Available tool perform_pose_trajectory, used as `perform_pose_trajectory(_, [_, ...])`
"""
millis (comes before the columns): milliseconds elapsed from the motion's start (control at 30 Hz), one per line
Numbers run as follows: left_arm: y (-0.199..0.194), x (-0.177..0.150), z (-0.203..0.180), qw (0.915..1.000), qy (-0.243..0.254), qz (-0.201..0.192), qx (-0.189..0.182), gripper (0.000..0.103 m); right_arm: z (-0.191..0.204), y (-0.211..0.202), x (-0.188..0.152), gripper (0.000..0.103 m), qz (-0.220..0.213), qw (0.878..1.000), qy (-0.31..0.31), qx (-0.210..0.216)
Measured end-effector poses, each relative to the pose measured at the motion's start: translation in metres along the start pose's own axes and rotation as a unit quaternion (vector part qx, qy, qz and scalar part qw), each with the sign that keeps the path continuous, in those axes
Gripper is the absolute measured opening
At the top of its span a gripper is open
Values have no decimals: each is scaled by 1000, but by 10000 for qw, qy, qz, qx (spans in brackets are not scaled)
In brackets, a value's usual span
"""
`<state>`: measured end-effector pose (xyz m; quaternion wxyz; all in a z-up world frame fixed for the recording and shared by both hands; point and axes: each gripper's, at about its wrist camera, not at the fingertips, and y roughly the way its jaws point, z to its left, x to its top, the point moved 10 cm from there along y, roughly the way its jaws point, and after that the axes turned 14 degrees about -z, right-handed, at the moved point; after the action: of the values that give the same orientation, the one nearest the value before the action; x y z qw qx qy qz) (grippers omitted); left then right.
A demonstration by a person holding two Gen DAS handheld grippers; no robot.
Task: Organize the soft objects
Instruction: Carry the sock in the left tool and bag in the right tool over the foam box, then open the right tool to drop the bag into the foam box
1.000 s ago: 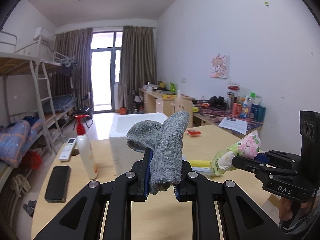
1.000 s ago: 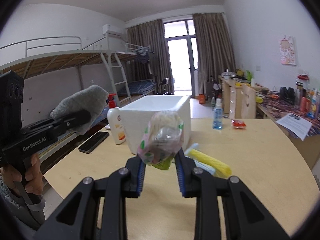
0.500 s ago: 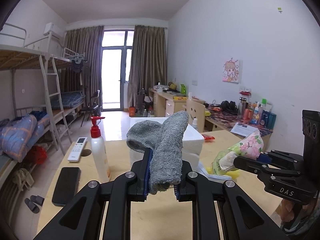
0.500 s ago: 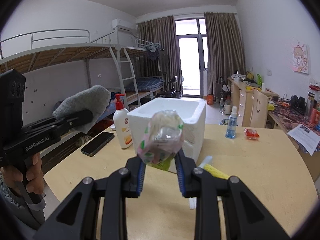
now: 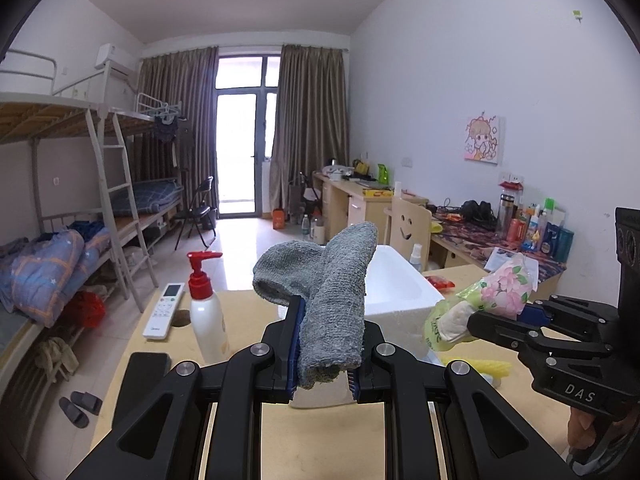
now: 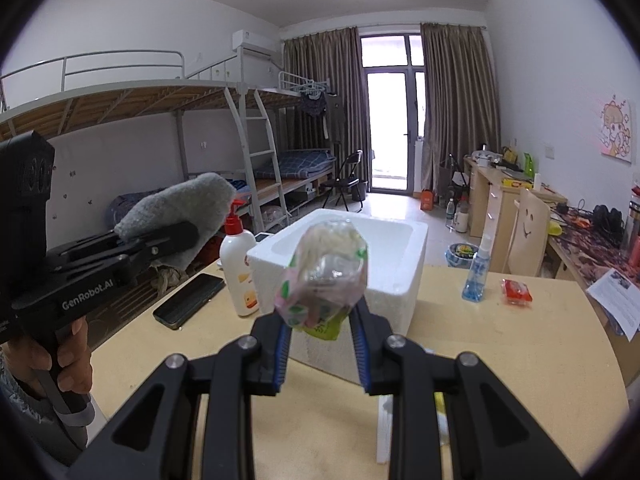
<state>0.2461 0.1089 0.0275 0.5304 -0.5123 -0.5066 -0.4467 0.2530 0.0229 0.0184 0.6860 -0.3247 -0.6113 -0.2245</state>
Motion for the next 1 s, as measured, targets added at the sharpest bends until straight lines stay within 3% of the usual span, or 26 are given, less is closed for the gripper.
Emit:
perform_pose_trajectory(667, [58,8,6,9998,61,167,-108,19,-27,52,16,32,136,9998,86,-76])
perform_pose_trajectory(1000, [72,11,17,9998,166,122,53,19,-33,84,11,32,325,9995,0,-61])
